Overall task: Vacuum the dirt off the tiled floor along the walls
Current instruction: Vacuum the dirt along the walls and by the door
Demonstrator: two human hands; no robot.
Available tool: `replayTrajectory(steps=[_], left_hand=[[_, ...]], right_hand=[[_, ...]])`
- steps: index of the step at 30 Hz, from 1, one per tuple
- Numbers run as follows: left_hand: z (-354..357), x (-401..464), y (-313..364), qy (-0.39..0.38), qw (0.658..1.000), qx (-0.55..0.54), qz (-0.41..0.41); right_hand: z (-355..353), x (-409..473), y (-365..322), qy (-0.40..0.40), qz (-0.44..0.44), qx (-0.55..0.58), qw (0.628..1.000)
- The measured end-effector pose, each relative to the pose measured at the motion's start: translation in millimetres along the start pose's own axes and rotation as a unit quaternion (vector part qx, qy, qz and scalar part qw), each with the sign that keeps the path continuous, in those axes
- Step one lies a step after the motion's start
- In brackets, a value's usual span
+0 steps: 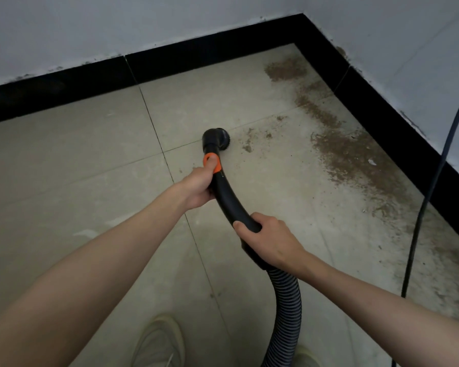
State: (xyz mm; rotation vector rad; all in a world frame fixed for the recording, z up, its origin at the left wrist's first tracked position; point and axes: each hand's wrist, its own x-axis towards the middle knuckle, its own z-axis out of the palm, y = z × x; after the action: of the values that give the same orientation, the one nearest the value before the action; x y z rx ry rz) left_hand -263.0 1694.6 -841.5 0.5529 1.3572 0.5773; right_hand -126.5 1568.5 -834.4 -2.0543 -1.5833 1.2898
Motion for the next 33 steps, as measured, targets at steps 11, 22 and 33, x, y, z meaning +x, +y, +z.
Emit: replayTrajectory(steps=[11, 22, 33], left_hand=[[57.1, 13.6, 5.1, -0.059, 0.998, 0.016, 0.001], [81.3, 26.0, 30.6, -0.07, 0.996, 0.064, 0.003], [81.6, 30.4, 26.3, -0.127, 0.99, 0.067, 0.001]], right_hand=[[-34.1, 27.3, 23.0, 0.08, 0.04, 0.018, 0.996], [-60.4, 66.6, 20.2, 0.123, 0.062, -0.004, 0.99], [-55.8, 62.4, 24.1, 0.14, 0.072, 0.099, 0.983]])
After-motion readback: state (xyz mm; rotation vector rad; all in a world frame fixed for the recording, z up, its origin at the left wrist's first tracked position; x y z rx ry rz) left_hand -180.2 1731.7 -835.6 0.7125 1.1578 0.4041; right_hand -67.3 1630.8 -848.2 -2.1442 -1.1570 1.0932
